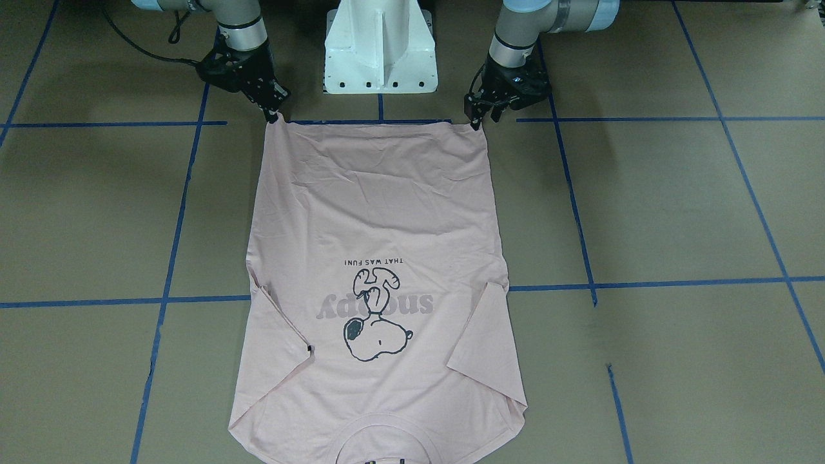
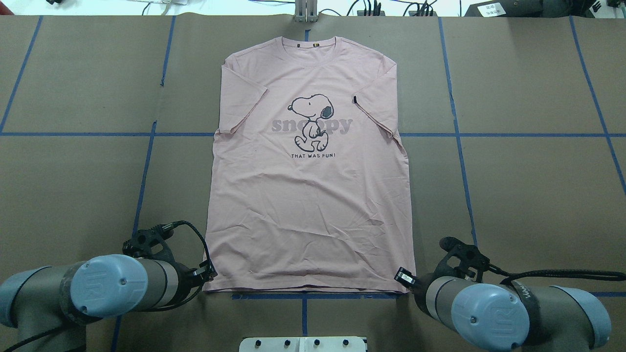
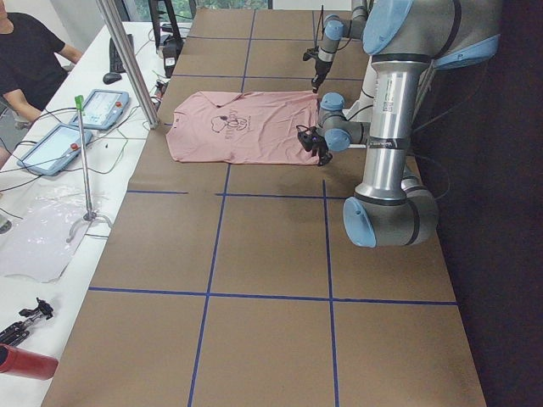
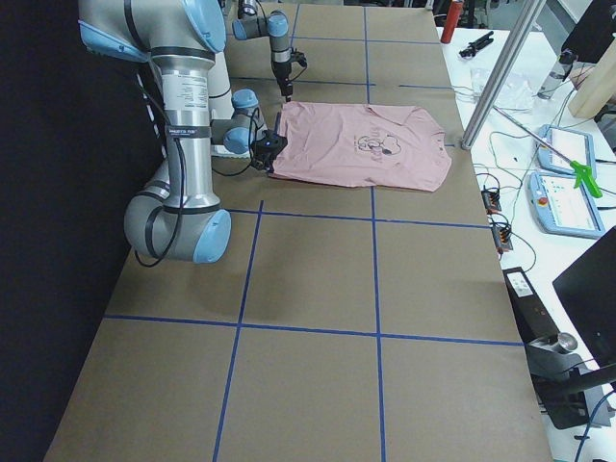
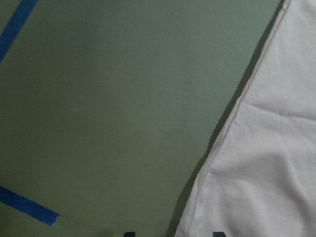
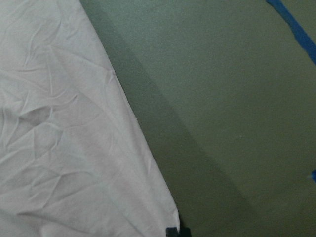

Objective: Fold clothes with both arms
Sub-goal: 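Grasp the two hem corners with the left and right grippers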

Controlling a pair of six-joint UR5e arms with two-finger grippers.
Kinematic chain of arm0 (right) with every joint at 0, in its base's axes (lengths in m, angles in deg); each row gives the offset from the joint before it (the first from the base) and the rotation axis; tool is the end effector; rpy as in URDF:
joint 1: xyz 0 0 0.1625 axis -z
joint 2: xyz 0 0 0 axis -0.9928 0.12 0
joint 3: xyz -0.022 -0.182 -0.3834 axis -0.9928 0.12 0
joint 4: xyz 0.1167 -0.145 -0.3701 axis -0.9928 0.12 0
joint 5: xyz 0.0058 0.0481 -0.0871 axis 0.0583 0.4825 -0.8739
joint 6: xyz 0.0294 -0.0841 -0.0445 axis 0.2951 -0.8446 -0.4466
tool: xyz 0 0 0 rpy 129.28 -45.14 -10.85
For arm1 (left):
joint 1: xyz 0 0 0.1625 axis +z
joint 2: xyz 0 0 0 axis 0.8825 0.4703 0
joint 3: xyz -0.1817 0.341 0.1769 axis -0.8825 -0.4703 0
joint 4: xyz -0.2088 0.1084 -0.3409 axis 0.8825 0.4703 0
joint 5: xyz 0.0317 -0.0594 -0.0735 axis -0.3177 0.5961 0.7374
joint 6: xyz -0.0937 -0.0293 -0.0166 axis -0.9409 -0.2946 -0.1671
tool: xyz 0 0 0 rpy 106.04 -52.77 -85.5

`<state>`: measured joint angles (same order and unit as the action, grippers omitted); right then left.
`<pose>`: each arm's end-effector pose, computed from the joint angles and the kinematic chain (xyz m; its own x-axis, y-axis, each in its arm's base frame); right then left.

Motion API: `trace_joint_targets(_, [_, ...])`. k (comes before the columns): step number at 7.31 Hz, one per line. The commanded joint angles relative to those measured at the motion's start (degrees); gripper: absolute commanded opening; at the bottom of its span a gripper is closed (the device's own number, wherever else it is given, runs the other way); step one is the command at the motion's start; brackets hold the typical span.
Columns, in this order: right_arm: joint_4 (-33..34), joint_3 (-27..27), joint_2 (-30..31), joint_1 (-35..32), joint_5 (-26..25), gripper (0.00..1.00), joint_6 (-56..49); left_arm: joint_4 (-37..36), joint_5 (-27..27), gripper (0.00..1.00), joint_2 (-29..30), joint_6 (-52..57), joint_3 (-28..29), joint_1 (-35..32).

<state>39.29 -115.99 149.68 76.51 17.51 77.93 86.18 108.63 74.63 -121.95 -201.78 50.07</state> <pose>-0.4696 -0.1984 0.3470 0.5214 0.5299 0.6688 -0.4868 0.8285 -0.2769 0.4882 -0.2312 0.3385 0.5410 -0.4569 -0.7061 0.3517 0.8855 -0.3035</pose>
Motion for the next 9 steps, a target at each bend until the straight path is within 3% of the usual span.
trace_joint_targets(1, [-0.01, 0.04, 0.11, 0.00, 0.00, 0.00, 0.00, -0.01, 0.09, 0.53, 0.88, 0.00, 0.78, 0.80])
trace_joint_targets(2, [-0.01, 0.13, 0.02, 0.00, 0.00, 0.00, 0.00, -0.09, 0.09, 0.45, 1.06, 0.00, 0.88, 0.89])
trace_joint_targets(4, [-0.01, 0.13, -0.24, 0.09, -0.08, 0.00, 0.00, -0.10, 0.09, 0.08, 1.15, 0.00, 1.49, 0.89])
trace_joint_targets(5, [-0.10, 0.13, -0.16, 0.09, 0.00, 0.00, 0.00, -0.18, 0.00, 0.00, 1.06, 0.00, 1.41, 0.89])
trace_joint_targets(7, [-0.10, 0.05, 0.02, 0.09, 0.00, 0.00, -0.17, -0.18, 0.09, 0.00, 1.06, 0.09, 0.01, 0.80])
trace_joint_targets(9, [-0.02, -3.71, 2.37, -0.09, -0.08, 0.00, -0.18, -7.17, 0.52, 0.00, 0.88, -0.26, -8.91, 1.06])
